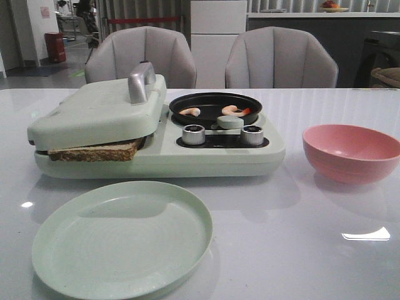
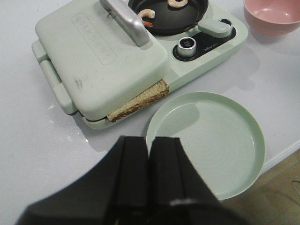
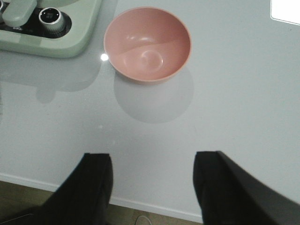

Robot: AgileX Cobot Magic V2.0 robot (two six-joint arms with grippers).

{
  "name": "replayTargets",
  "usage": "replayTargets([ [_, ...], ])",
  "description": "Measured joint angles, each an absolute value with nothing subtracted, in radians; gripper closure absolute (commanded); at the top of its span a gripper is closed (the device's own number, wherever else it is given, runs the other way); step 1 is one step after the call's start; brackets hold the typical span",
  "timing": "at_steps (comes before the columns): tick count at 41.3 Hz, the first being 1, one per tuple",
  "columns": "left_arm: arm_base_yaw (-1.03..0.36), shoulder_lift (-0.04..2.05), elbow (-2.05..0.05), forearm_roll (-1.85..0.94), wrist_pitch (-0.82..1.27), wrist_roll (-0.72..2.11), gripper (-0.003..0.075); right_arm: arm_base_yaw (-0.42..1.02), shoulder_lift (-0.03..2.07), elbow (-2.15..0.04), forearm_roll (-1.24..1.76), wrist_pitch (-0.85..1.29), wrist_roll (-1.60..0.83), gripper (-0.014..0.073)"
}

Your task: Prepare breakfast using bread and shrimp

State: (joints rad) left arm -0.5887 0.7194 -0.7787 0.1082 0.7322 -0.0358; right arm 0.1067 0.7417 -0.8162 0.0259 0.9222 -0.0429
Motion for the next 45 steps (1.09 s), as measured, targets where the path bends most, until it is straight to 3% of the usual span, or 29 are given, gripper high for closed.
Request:
replayTargets([
  [10,-0.589,0.719,-0.779,0.108,0.731,-0.036,0.0619,0.107,0.591,-0.791,0.026,0.945,-0.041,0.0105],
  [13,-0.589,0.719,-0.779,0.108,0.731,-0.036,0.0619,0.107,0.583,-0.791,0.026,0.949,-0.041,0.0141],
  [24,-0.589,0.719,-0.778,0.108,0.731,-0.036,0.0619,0.107,0.581,-0.791,0.026,0.949,-0.041,0.0452],
  [34,-0.589,0.719,-0.778,0.108,0.731,-0.036,0.0619,0.107,0.581,-0.791,0.026,0.951,-0.039,0.0631],
  [45,-0.589,0.719,-0.778,0.108,0.731,-0.036,0.0619,0.107,0.581,-0.791,0.026,0.954,-0.039,0.0634],
])
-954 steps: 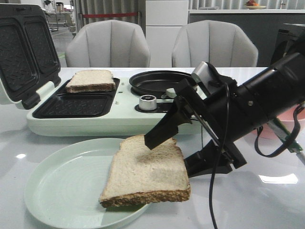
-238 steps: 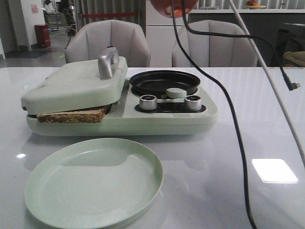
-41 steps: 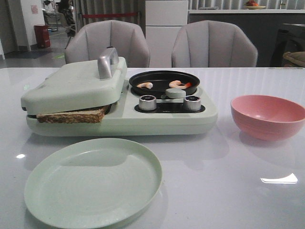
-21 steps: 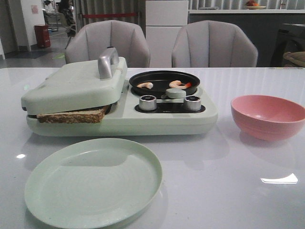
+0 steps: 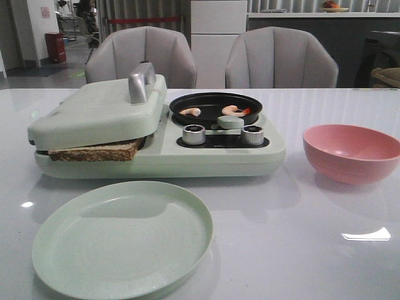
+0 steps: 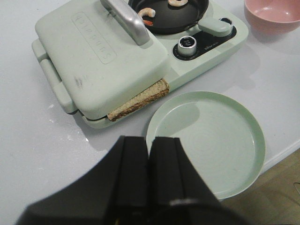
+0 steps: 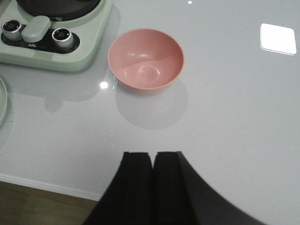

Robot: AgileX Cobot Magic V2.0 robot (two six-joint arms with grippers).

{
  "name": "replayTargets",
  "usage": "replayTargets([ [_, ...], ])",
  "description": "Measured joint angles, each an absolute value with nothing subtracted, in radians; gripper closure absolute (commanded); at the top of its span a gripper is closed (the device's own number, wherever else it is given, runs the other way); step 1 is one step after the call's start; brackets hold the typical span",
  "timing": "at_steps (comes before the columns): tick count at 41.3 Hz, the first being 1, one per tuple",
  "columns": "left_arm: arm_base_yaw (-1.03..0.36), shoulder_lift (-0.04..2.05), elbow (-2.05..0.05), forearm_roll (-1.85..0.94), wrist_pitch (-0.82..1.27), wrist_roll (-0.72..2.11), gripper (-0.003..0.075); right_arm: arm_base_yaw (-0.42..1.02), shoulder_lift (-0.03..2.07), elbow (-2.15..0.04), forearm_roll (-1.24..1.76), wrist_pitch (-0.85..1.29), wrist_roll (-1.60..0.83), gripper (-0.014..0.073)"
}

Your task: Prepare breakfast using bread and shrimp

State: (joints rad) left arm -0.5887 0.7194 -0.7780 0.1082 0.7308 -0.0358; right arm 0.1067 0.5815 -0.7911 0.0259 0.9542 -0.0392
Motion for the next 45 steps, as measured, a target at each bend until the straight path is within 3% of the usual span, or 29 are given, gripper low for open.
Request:
replayTargets([
  [18,-0.576,0.702,-0.758,0.122,0.72,-0.033,0.0619,0.107,0.581,-0.791,0.026,0.97,-0.039,0.0634],
  [25,-0.407,0.553,-0.603,0.181,0.579,-0.028,0.0619,0.107,0.581,-0.791,0.025,0.972,-0.039,0.0634],
  [35,-0.128,0.217,-0.214,0.139,0.31,-0.028,0.0619,0.107,0.581,-0.791,0.025,0.976,-0.039,0.0634],
  [45,-0.029,0.035,0.002,0.041,0.159,-0.028,0.0619,0.107,0.581,-0.791,0.025,0.976,-0.039,0.0634],
])
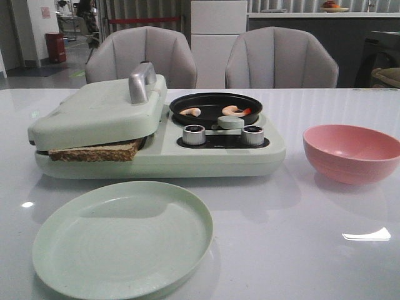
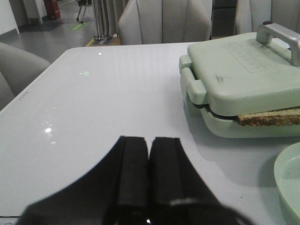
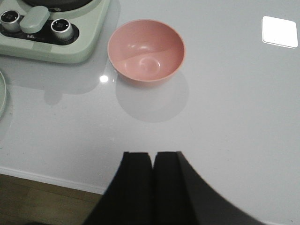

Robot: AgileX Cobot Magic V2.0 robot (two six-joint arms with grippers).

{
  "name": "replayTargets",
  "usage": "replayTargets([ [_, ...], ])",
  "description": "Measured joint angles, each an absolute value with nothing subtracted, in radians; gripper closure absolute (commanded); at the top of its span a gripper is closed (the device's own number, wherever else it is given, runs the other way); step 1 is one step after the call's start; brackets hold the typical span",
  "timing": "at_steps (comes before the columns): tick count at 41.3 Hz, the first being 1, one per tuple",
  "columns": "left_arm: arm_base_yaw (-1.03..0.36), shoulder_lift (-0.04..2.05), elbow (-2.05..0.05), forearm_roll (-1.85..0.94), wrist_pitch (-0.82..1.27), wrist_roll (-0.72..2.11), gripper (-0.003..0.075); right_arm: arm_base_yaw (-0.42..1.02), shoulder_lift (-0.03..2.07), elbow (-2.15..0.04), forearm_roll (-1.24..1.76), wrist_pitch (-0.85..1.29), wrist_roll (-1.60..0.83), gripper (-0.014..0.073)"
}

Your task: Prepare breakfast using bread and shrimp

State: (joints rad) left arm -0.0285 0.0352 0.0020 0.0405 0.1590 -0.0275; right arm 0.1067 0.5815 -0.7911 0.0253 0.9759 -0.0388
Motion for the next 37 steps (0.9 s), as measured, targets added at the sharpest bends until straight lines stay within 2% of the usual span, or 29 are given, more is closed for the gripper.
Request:
replayTargets([
  [8,-0.027,-0.004,0.004,0.036,0.057,-0.028,0.0619,0.107,0.581,-0.791,0.025,0.976,-0.039,0.0634],
  [37,0.008,-0.004,0.004,0.029,0.032,0.0,0.0619,0.107,0.581,-0.791,0.024,0.976,-0.039,0.0634],
])
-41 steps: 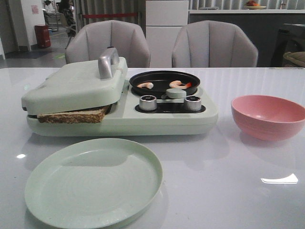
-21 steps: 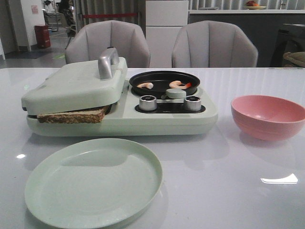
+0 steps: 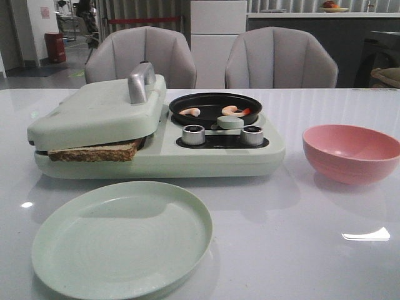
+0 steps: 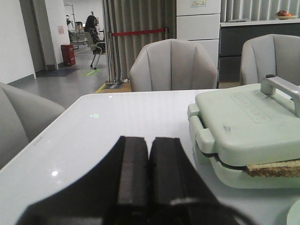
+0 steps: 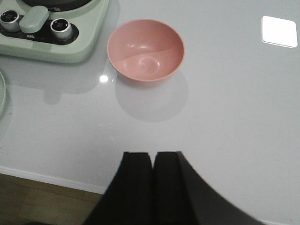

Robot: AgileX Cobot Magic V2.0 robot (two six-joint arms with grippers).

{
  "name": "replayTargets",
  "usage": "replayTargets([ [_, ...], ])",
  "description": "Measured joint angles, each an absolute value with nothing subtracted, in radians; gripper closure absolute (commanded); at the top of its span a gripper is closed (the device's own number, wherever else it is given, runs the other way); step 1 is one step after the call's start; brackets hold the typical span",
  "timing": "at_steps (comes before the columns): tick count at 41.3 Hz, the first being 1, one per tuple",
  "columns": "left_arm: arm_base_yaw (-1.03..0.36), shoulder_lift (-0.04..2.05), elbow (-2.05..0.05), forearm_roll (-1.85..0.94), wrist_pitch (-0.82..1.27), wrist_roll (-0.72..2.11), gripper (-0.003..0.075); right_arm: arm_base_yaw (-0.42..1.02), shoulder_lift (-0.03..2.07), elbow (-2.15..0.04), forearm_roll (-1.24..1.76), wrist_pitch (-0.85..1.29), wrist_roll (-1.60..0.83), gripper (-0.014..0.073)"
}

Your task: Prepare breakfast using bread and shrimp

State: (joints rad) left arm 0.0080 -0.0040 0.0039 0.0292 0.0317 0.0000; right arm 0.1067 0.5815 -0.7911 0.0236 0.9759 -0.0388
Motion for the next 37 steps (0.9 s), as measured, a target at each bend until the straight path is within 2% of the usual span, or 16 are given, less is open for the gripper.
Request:
replayTargets([
  [37,-0.062,-0.004,0.004,-0.032,-0.011,0.046,0.0619,0.107,0.581,-0.791,0.024,0.976,-0.037,0.0634],
])
